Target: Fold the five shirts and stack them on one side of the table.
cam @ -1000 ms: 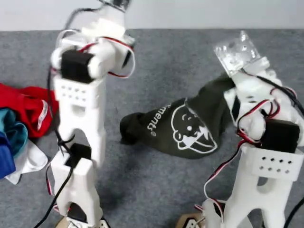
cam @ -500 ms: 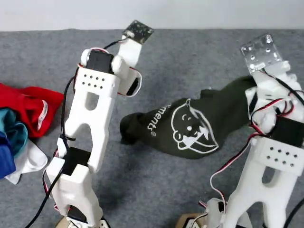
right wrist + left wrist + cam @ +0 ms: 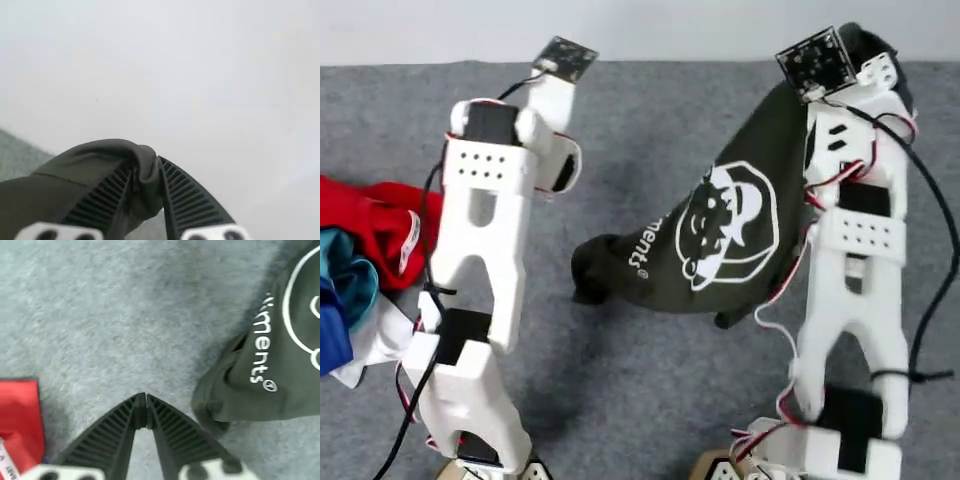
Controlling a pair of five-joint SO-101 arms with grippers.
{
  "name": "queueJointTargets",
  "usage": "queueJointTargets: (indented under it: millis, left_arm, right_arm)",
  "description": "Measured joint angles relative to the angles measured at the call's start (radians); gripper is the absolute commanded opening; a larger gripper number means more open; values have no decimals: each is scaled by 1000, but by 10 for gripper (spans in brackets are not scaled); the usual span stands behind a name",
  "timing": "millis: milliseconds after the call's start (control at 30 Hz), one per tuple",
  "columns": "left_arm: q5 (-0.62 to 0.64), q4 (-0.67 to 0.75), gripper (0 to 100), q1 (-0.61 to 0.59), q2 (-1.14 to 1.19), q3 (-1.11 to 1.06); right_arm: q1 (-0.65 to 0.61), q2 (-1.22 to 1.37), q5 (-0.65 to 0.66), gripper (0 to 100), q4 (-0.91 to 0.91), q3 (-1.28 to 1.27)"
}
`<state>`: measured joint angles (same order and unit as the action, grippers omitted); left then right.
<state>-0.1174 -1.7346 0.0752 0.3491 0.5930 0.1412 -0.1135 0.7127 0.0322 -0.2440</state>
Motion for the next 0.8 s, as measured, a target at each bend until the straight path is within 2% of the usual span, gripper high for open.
queueJointTargets:
  millis: [167, 433, 567, 800]
  left_arm:
    - [0, 0, 8, -34, 0, 0]
    - [-2, 0, 7, -34, 0, 0]
    - [-2, 0, 7, -34, 0, 0]
    - [-2, 2, 8, 0, 0, -61]
  right_arm:
    - [-14, 83, 0, 199, -14, -2]
    - [-12, 44, 0, 206, 147, -8]
    - [-6, -57, 0, 205, 325, -8]
    - [-6, -192, 0, 205, 779, -8]
